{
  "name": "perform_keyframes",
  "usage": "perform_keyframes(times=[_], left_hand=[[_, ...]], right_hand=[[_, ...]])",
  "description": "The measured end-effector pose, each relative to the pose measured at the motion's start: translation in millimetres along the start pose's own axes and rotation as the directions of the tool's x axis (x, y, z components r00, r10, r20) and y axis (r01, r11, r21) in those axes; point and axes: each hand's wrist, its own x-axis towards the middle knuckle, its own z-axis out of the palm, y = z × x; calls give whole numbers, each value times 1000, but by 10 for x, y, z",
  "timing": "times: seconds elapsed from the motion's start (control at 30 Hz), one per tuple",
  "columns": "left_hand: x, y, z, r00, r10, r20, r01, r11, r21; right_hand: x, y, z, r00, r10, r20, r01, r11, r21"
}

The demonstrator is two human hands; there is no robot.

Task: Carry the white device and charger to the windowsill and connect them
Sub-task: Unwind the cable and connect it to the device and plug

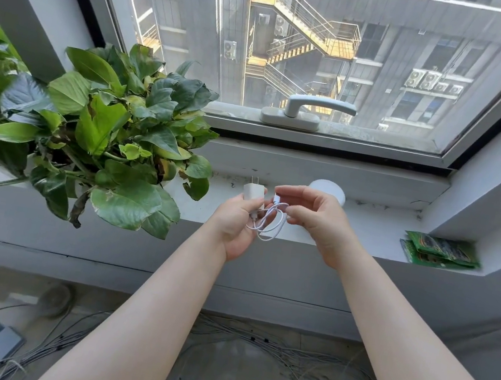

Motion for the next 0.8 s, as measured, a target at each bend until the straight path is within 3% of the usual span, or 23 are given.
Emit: perform_keyframes(times=[0.4,0.6,0.8], left_hand=[[36,-11,-46,998,22,52,-25,998,65],[-8,21,-57,991,62,120,-77,989,126],[2,12,-78,996,63,62,-71,990,125]], right_hand=[[22,14,79,998,-38,-50,36,998,-48],[32,24,57,996,73,-57,-66,991,117],[16,-15,43,982,189,29,-189,945,268]])
